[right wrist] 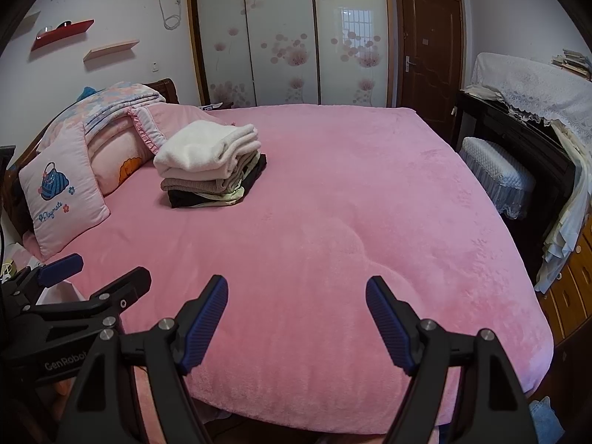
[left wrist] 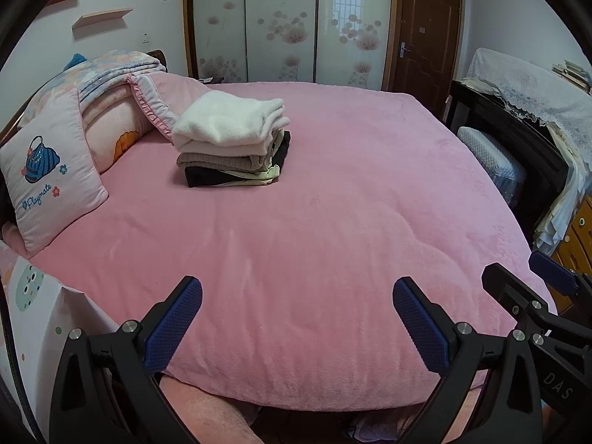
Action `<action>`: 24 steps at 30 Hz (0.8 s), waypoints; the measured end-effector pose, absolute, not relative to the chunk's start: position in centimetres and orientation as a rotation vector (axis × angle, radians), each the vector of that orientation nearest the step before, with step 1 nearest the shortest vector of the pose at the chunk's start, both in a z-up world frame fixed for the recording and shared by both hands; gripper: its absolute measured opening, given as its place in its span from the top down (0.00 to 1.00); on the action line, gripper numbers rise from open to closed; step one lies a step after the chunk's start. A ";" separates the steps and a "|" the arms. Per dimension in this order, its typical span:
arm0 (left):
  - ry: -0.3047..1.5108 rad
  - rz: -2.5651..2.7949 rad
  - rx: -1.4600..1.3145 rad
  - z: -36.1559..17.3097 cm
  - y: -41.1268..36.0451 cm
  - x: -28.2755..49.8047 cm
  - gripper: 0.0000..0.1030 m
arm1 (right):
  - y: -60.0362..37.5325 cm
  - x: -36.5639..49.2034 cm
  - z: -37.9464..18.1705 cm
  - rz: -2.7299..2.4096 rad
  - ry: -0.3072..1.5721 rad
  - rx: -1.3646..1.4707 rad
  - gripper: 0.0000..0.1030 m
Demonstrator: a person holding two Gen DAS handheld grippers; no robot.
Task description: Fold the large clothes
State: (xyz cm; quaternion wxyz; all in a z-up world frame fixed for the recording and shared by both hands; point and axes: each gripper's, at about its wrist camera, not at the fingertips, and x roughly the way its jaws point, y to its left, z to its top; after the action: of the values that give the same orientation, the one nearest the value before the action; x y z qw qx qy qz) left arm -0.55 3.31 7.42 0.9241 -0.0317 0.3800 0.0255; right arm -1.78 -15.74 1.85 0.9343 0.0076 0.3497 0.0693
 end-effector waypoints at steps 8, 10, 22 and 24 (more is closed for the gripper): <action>0.783 0.051 -0.068 7.3 3.3 -0.6 0.01 | -15.8 -1.7 1.8 0.141 0.716 0.016 0.25; 0.783 0.050 -0.068 7.3 3.3 -0.7 0.01 | -15.8 -1.8 1.8 0.142 0.716 0.016 0.25; 0.797 0.046 -0.066 7.0 3.3 -0.5 0.01 | -15.6 -1.8 1.9 0.138 0.718 0.016 0.25; 0.801 0.044 -0.070 6.9 3.3 -0.5 0.01 | -15.6 -1.9 1.9 0.138 0.719 0.016 0.25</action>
State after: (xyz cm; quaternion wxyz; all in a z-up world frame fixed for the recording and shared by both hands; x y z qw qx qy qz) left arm -0.51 3.34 6.93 0.9200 -0.0339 0.3899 0.0213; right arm -1.85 -15.63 1.95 0.9337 0.0078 0.3515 0.0675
